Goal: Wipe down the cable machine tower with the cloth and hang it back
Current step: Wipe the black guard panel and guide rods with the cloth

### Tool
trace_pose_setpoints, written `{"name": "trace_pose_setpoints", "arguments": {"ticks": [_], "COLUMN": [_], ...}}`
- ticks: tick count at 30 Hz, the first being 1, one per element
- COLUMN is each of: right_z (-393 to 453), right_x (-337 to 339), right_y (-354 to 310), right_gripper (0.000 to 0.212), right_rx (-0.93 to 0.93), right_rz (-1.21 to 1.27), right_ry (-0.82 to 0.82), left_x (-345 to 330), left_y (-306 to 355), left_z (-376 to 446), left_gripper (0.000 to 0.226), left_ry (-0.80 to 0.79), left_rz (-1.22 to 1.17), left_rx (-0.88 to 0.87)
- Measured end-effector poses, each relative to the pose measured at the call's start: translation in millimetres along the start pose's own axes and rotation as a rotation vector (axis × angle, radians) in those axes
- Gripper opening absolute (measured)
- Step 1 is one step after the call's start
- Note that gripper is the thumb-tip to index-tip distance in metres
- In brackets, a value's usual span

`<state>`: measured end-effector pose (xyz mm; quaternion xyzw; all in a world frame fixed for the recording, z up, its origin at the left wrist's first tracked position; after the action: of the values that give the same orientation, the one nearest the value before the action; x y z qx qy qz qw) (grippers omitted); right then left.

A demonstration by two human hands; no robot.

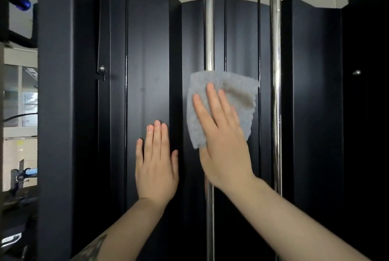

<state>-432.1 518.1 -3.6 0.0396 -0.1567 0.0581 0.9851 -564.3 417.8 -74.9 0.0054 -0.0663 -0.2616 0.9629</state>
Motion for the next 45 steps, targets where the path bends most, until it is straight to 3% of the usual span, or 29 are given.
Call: {"name": "trace_pose_setpoints", "arguments": {"ticks": [8, 15, 19, 22, 28, 33, 37, 40, 45], "right_z": [-64.1, 27.6, -8.5, -28.5, 86.6, 77.7, 20.6, 54.5, 128.2], "right_x": [-11.3, 7.4, 1.0, -5.2, 23.0, 22.4, 1.8, 7.3, 21.0], "right_y": [-9.6, -4.7, -7.1, -10.6, -10.0, -5.3, -9.5, 0.7, 4.6], "right_gripper": [0.069, 0.075, 0.085, 0.073, 0.057, 0.049, 0.057, 0.061, 0.067], "right_rx": [-0.021, -0.064, -0.063, -0.093, -0.169, -0.172, -0.1, -0.072, -0.069], "right_rz": [0.254, 0.148, 0.251, 0.318, 0.351, 0.337, -0.01, -0.146, -0.112], "right_ry": [-0.063, -0.013, -0.056, -0.058, 0.014, 0.068, 0.167, 0.226, 0.236], "left_x": [-0.5, -0.2, 1.1, 0.3, -0.5, 0.8, 3.0, 7.7, 9.0], "left_y": [-0.5, 0.0, -0.6, -0.9, -1.5, -2.9, -3.0, -4.8, 6.4], "left_z": [1.0, 0.5, 1.9, 0.6, 0.0, 1.9, 0.9, 5.5, 44.0], "left_gripper": [0.061, 0.062, 0.061, 0.062, 0.062, 0.061, 0.059, 0.064, 0.067], "left_ry": [0.002, -0.019, -0.019, -0.024, -0.036, -0.058, -0.09, -0.08, -0.051], "left_rz": [-0.005, 0.002, -0.008, -0.009, -0.012, -0.031, -0.066, -0.14, -0.17], "left_rx": [-0.003, 0.0, -0.004, -0.012, -0.013, -0.001, -0.007, 0.019, 0.013]}}
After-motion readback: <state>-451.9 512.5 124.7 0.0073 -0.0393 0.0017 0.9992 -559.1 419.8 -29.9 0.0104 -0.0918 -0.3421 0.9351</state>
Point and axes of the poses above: each hand's wrist, its own z-axis towards the middle knuckle, its own x-axis out of the back of the hand, y = z × x, the point moved 2 cm from there along z, towards the middle knuckle, and after that the axes turned 2 degrees about y, right-handed, at the moved point
